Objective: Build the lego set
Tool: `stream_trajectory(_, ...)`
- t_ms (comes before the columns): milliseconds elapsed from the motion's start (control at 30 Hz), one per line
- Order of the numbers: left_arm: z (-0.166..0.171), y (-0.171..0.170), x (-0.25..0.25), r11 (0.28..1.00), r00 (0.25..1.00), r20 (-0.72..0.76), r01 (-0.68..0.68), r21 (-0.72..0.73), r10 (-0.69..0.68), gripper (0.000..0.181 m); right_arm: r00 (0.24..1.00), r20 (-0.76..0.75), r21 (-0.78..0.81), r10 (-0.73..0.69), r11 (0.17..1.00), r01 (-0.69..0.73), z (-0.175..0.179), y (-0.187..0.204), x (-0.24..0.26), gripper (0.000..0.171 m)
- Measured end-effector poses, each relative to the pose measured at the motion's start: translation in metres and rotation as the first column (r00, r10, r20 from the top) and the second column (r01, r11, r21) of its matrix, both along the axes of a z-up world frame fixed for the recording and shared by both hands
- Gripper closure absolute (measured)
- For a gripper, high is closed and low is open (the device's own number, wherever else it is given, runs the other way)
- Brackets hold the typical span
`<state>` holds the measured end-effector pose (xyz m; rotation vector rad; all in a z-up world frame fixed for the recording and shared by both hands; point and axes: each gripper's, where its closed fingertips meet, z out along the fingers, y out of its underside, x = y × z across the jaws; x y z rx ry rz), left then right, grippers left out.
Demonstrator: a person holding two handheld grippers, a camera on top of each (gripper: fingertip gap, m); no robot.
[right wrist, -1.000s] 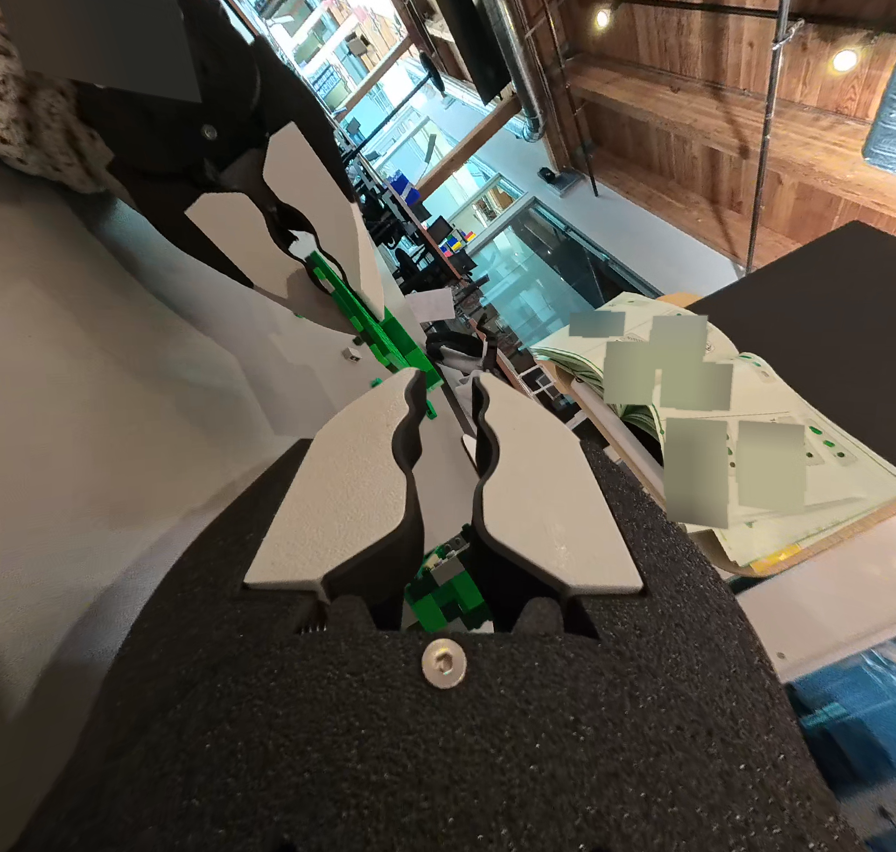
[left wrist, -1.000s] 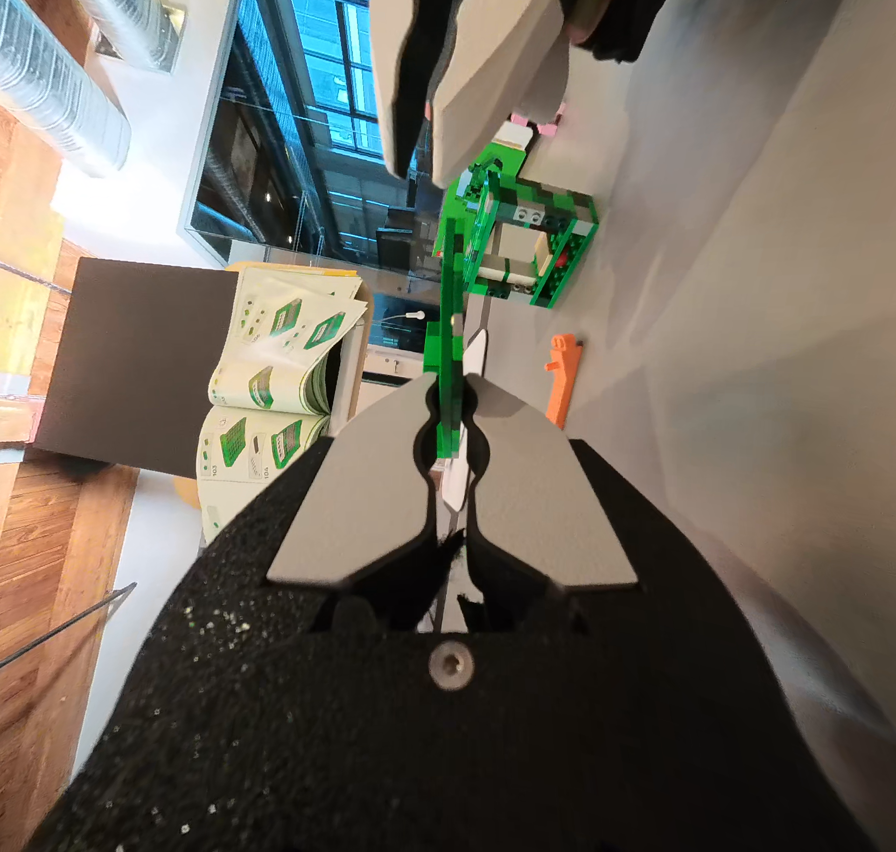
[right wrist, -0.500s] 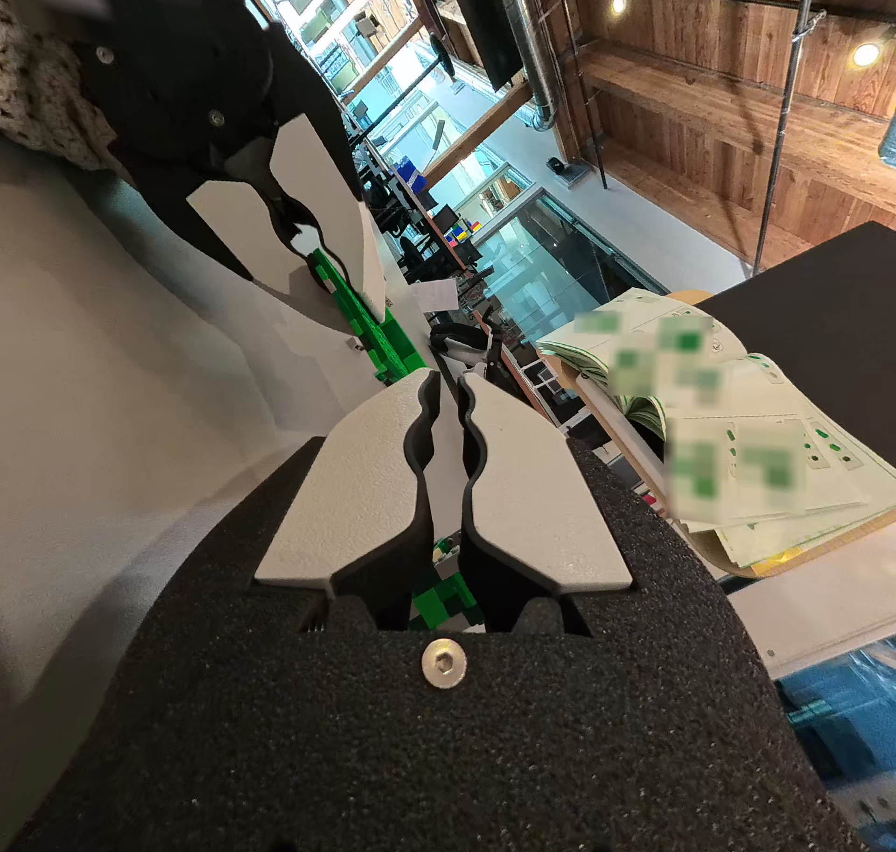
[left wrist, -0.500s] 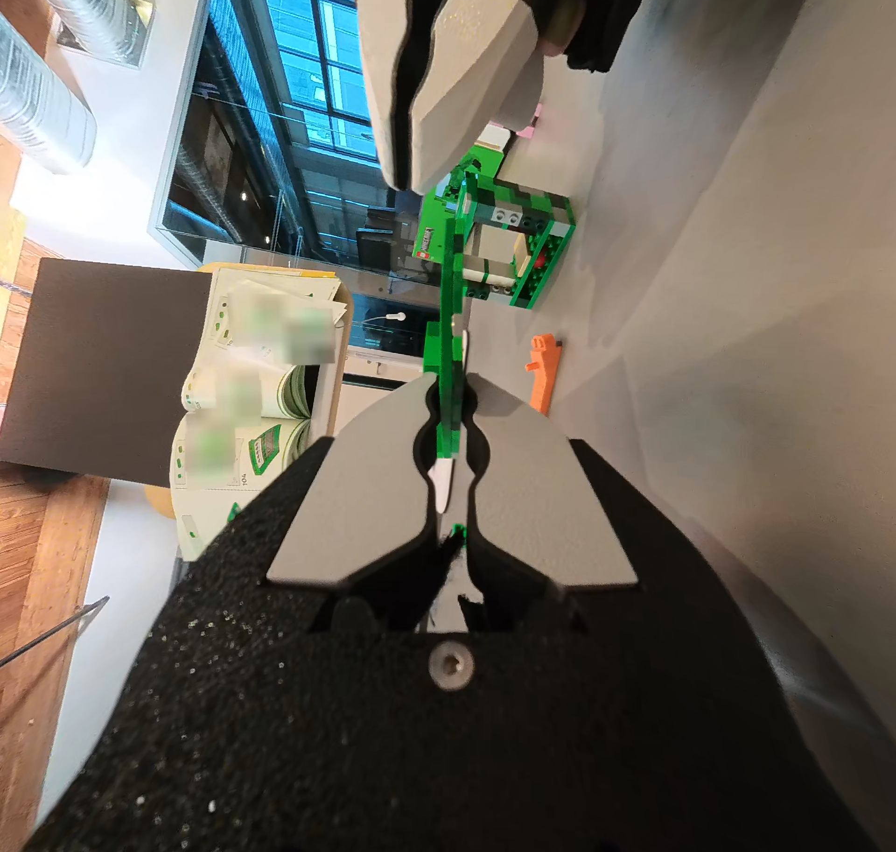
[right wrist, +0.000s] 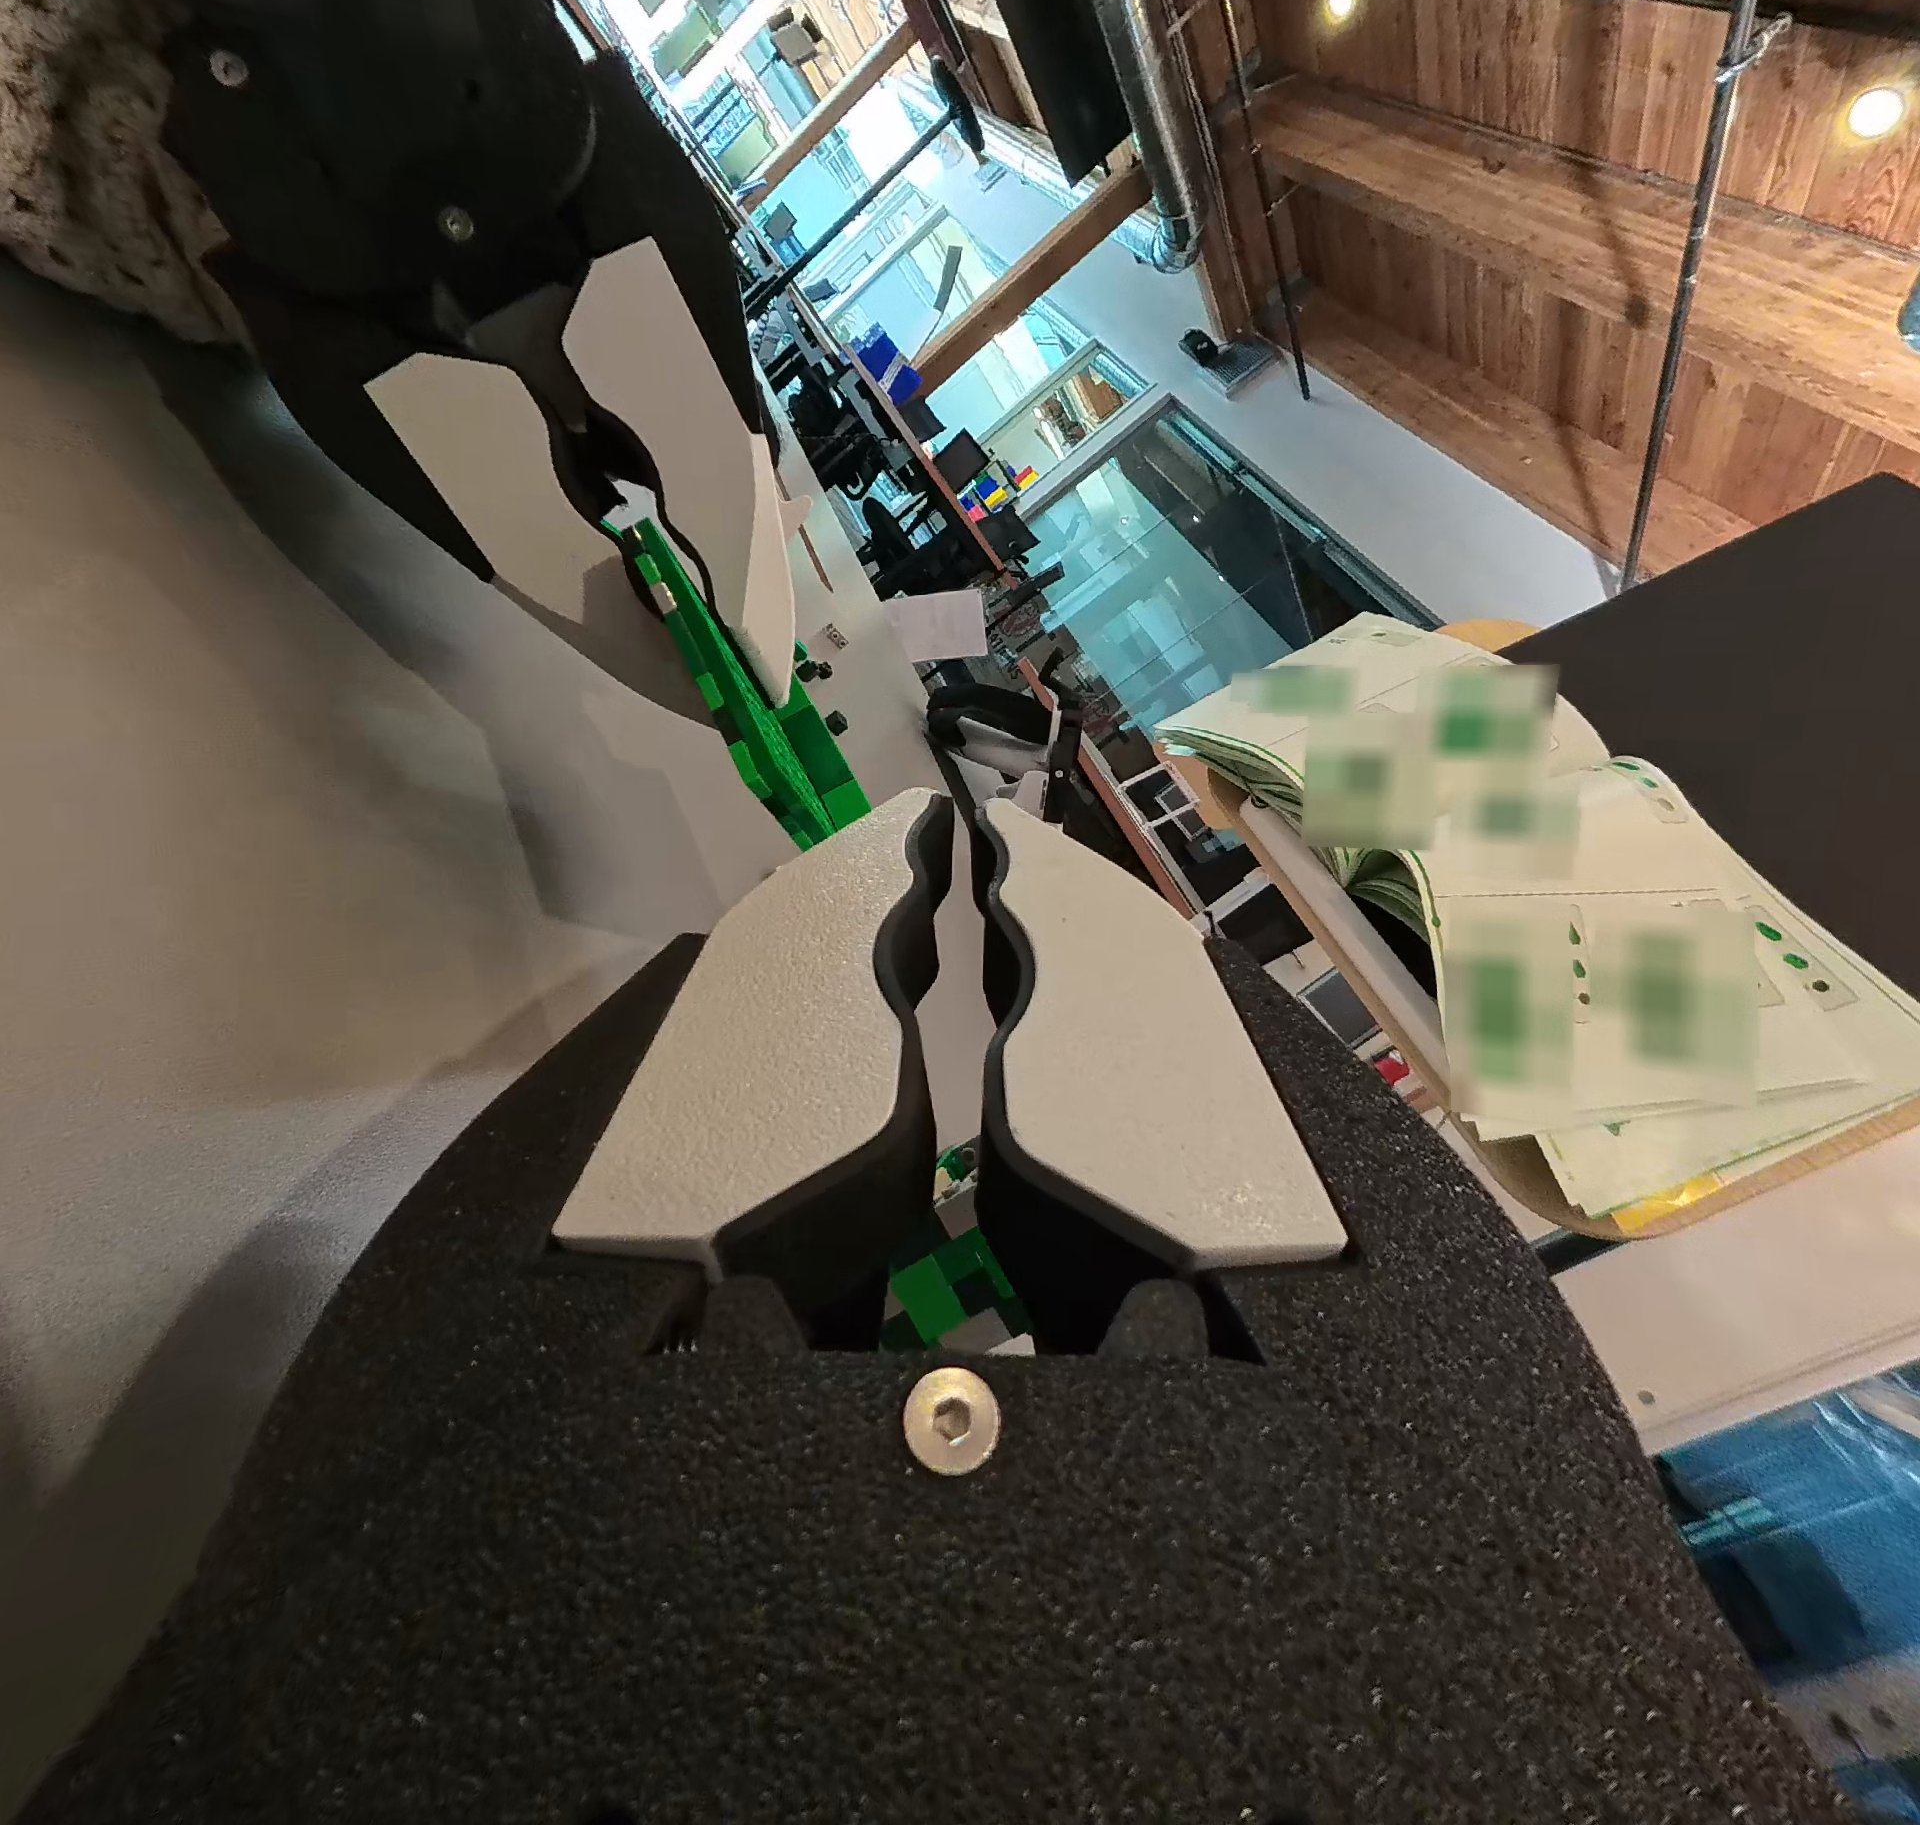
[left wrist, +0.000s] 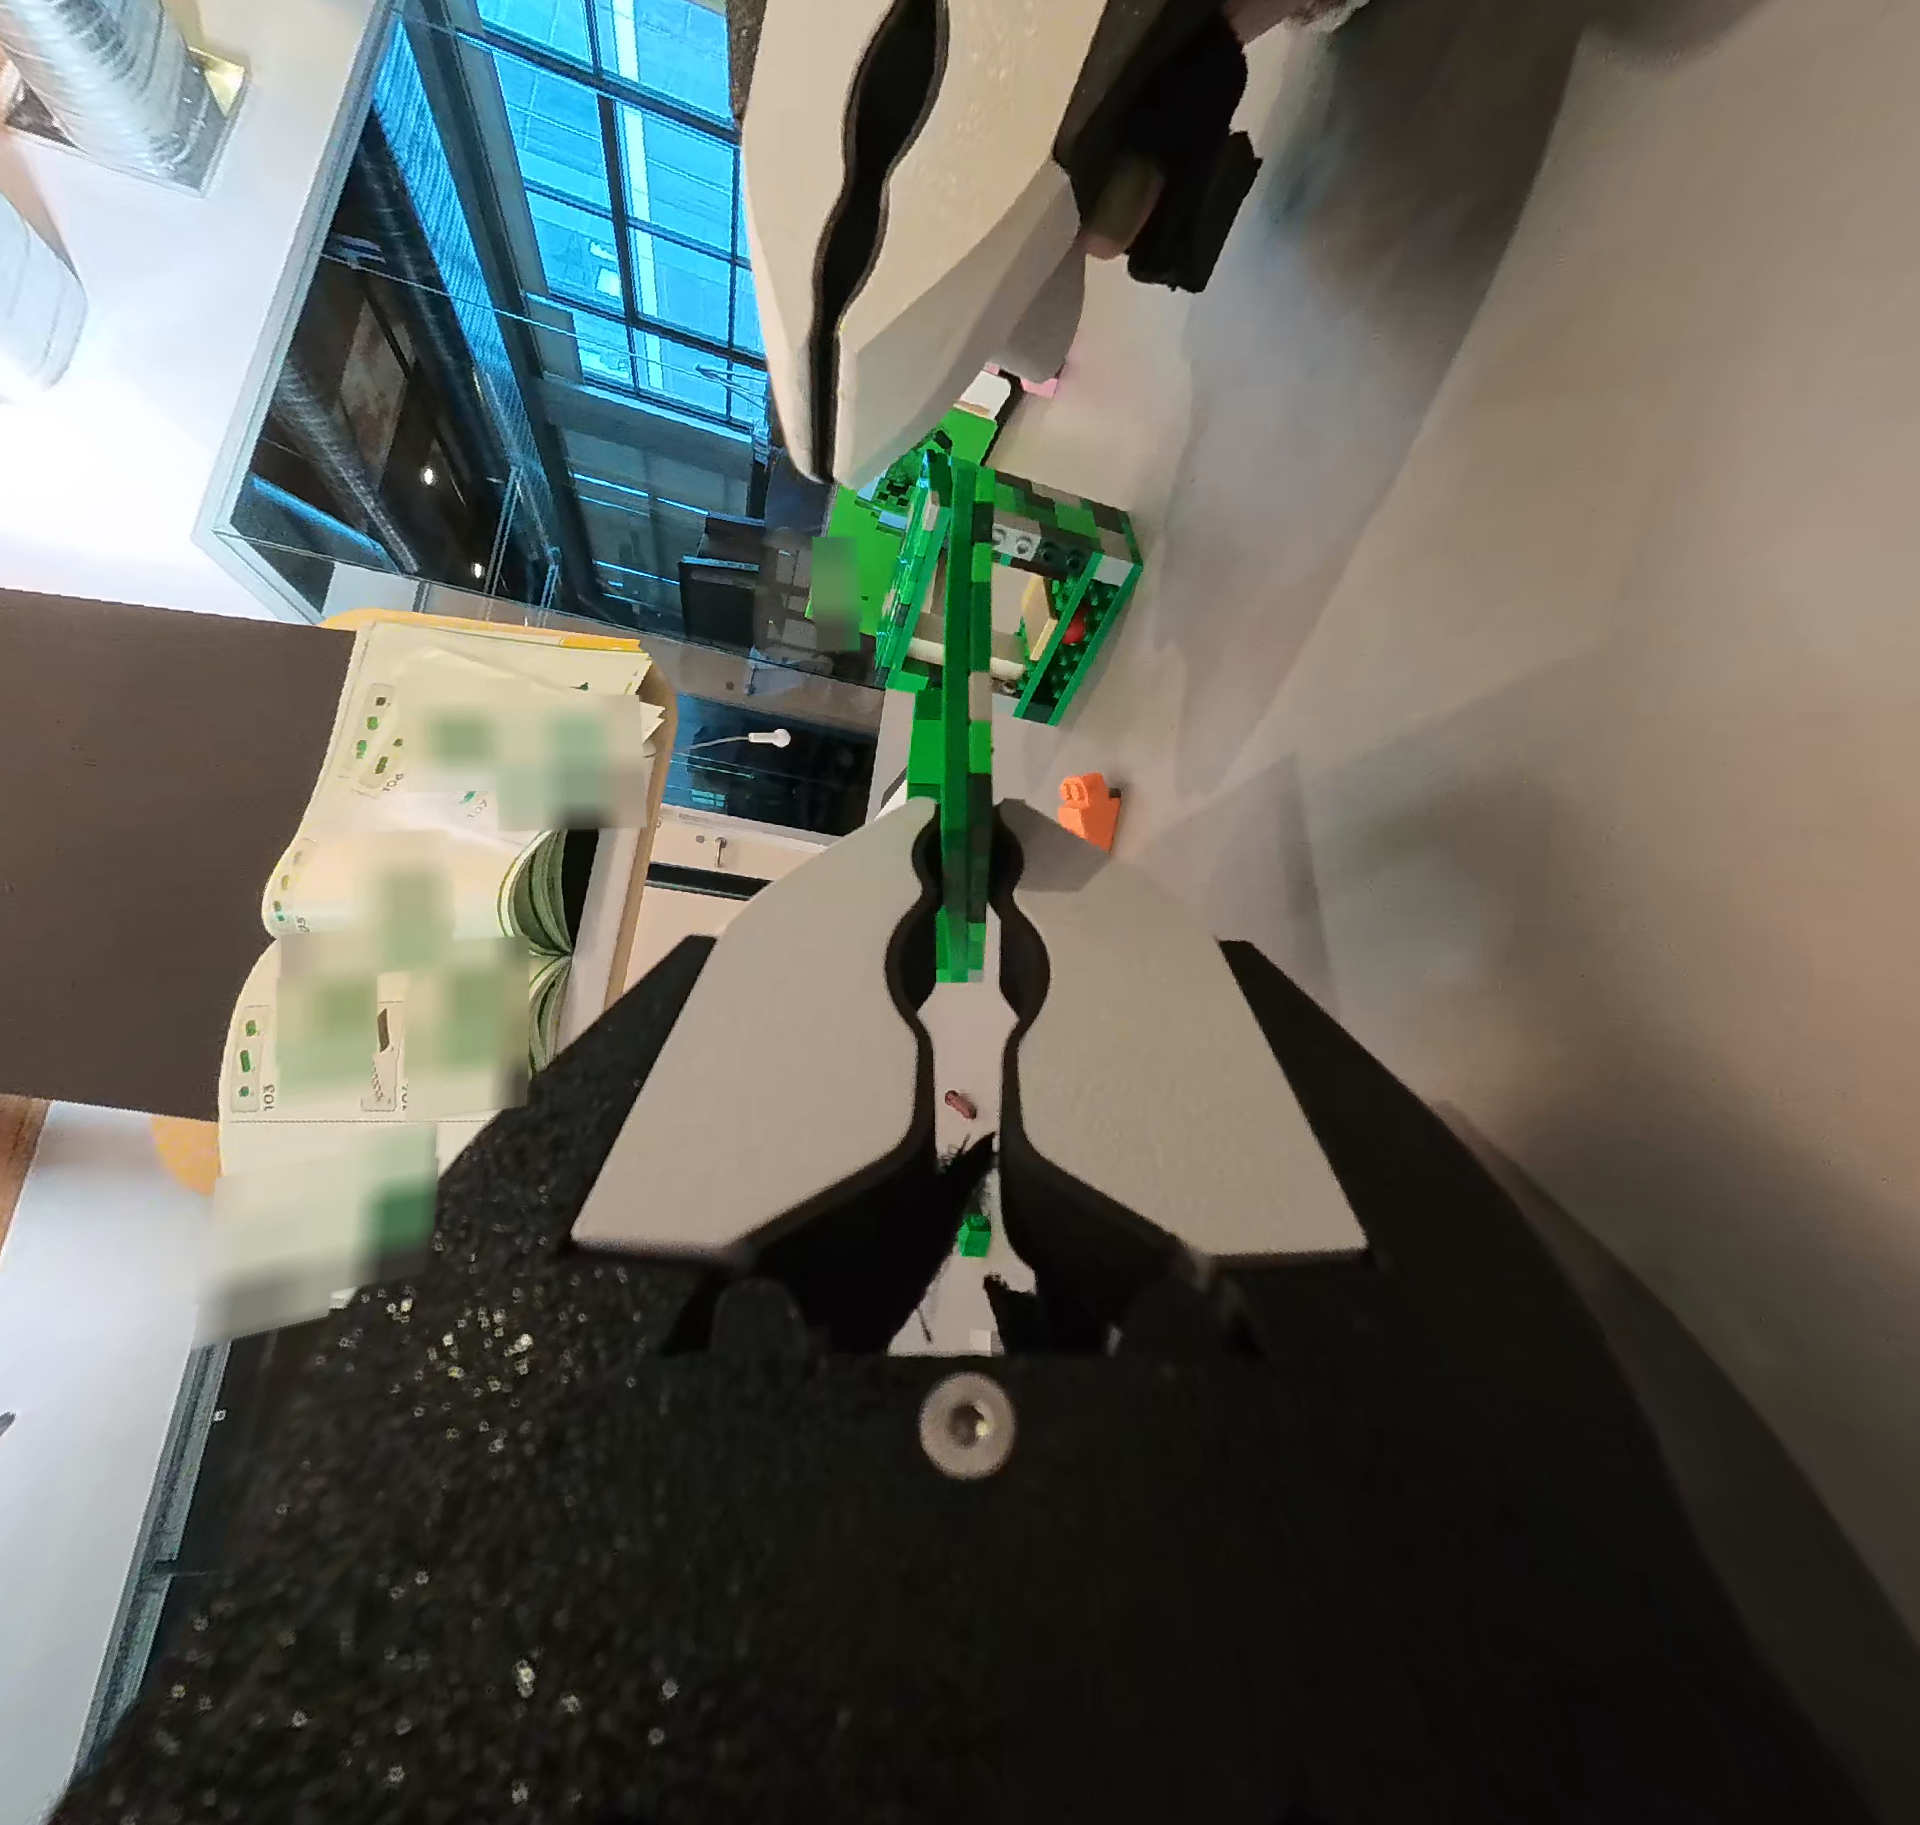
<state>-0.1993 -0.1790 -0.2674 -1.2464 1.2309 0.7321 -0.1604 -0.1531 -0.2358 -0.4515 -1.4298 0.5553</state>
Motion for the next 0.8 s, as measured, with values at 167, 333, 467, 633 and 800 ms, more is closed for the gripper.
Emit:
stream_trajectory(167, -0.001, 0.000, 0.001, 1.000, 1.000, 0.004, 0.003, -0.004, -0.002, 0.175, 1.000, 0.005, 0.003, 0.001, 1.000, -0.001, -0.001, 0.000, 0.000, 0.169)
stream_trajectory(333, -0.003, -0.001, 0.003, 0.999, 1.000, 0.025, 0.016, -0.029, -0.016, 0.175, 1.000, 0.009, -0.032, -0.006, 0.999, 0.006, 0.000, 0.001, -0.001, 0.168)
stream_trajectory(467, -0.004, -0.001, 0.004, 0.999, 0.999, 0.029, 0.025, -0.039, -0.024, 0.175, 0.998, 0.058, -0.151, -0.015, 0.988, 0.024, 0.007, 0.005, -0.002, 0.167)
stream_trajectory(633, -0.012, -0.003, 0.017, 0.996, 0.998, 0.001, 0.063, -0.061, -0.063, 0.175, 0.926, 0.356, -0.366, 0.123, 0.930, 0.017, 0.037, -0.009, -0.036, 0.171)
stream_trajectory(800, -0.019, -0.006, 0.028, 0.992, 0.994, -0.042, 0.096, -0.082, -0.099, 0.175, 0.680, 0.719, -0.235, 0.145, 0.971, 0.041, 0.019, 0.024, -0.113, 0.162)
